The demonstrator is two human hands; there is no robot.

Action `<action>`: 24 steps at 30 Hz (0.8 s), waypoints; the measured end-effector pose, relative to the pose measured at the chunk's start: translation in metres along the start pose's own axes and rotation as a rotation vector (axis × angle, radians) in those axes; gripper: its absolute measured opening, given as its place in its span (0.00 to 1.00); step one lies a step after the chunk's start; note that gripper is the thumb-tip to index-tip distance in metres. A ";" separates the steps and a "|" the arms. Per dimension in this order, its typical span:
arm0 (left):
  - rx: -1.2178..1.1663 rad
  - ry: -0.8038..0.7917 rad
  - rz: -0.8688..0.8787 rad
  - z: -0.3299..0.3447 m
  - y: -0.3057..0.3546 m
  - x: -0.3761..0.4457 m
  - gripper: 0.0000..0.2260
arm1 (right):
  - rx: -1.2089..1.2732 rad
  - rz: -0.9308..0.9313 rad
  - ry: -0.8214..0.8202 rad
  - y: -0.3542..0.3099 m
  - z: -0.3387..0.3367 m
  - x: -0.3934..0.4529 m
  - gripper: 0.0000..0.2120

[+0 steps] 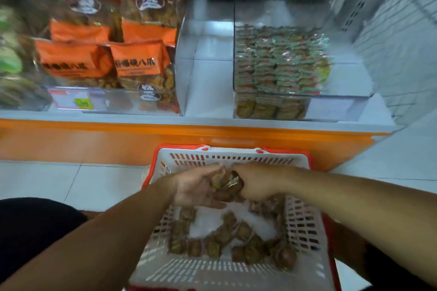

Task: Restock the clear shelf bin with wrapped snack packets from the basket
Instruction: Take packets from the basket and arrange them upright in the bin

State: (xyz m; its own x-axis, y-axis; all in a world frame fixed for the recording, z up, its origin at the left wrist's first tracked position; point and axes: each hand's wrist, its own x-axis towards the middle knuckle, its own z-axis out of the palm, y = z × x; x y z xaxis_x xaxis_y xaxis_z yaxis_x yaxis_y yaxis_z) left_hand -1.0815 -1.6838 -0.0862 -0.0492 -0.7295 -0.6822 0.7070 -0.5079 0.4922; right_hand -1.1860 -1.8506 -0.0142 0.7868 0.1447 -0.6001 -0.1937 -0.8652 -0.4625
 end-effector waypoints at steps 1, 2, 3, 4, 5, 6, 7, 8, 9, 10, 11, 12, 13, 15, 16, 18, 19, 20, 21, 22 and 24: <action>0.011 0.000 0.025 0.011 0.014 -0.008 0.26 | -0.034 0.003 0.038 -0.006 -0.014 -0.013 0.16; 0.038 -0.008 0.050 0.022 0.027 -0.016 0.26 | -0.055 0.024 0.075 -0.010 -0.028 -0.026 0.22; 0.066 -0.015 0.073 0.033 0.041 -0.025 0.26 | -0.059 0.050 0.103 -0.014 -0.042 -0.038 0.27; 0.087 -0.022 0.096 0.043 0.054 -0.034 0.25 | -0.039 0.067 0.123 -0.018 -0.056 -0.050 0.31; 0.103 -0.029 0.124 0.052 0.067 -0.043 0.23 | 0.002 0.079 0.142 -0.021 -0.069 -0.060 0.32; 0.123 -0.033 0.150 0.060 0.079 -0.053 0.21 | 0.064 0.085 0.163 -0.024 -0.080 -0.070 0.33; 0.144 -0.033 0.172 0.068 0.091 -0.063 0.19 | 0.146 0.085 0.187 -0.026 -0.090 -0.079 0.33; 0.158 -0.027 0.190 0.075 0.102 -0.072 0.18 | 0.240 0.077 0.219 -0.029 -0.098 -0.086 0.33; 0.163 -0.025 0.206 0.082 0.113 -0.081 0.18 | 0.329 0.064 0.263 -0.031 -0.103 -0.092 0.32; 0.161 -0.030 0.222 0.088 0.122 -0.090 0.19 | 0.390 0.045 0.332 -0.033 -0.109 -0.096 0.30; 0.157 -0.034 0.241 0.093 0.131 -0.098 0.19 | 0.418 0.024 0.422 -0.035 -0.114 -0.099 0.28; 0.151 -0.030 0.265 0.097 0.138 -0.106 0.18 | 0.433 0.004 0.514 -0.037 -0.119 -0.102 0.26; 0.142 -0.022 0.292 0.100 0.143 -0.112 0.16 | 0.467 -0.020 0.590 -0.037 -0.124 -0.104 0.23; 0.103 -0.009 0.350 0.104 0.149 -0.121 0.15 | 0.594 -0.075 0.651 -0.037 -0.132 -0.107 0.20; 0.074 -0.007 0.385 0.106 0.151 -0.122 0.16 | 0.688 -0.108 0.645 -0.037 -0.136 -0.109 0.20; 0.028 0.003 0.464 0.114 0.156 -0.121 0.19 | 0.896 -0.164 0.636 -0.035 -0.140 -0.110 0.20; 0.019 0.022 0.508 0.118 0.158 -0.118 0.20 | 0.972 -0.166 0.654 -0.034 -0.141 -0.110 0.22; 0.013 0.047 0.546 0.122 0.159 -0.117 0.20 | 1.032 -0.153 0.676 -0.033 -0.142 -0.110 0.25; 0.001 0.069 0.572 0.124 0.160 -0.114 0.21 | 1.082 -0.135 0.686 -0.032 -0.143 -0.110 0.28; -0.019 0.086 0.577 0.125 0.160 -0.113 0.22 | 1.118 -0.124 0.680 -0.031 -0.143 -0.110 0.29; -0.064 0.085 0.544 0.125 0.157 -0.111 0.19 | 1.157 -0.127 0.637 -0.030 -0.141 -0.109 0.26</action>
State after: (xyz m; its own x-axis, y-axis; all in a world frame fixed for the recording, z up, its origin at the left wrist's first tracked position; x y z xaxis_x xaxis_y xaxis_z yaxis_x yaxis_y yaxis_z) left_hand -1.0537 -1.7397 0.1342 0.3908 -0.8380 -0.3810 0.6559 -0.0370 0.7540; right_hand -1.1831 -1.9084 0.1570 0.9104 -0.3302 -0.2493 -0.2332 0.0882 -0.9684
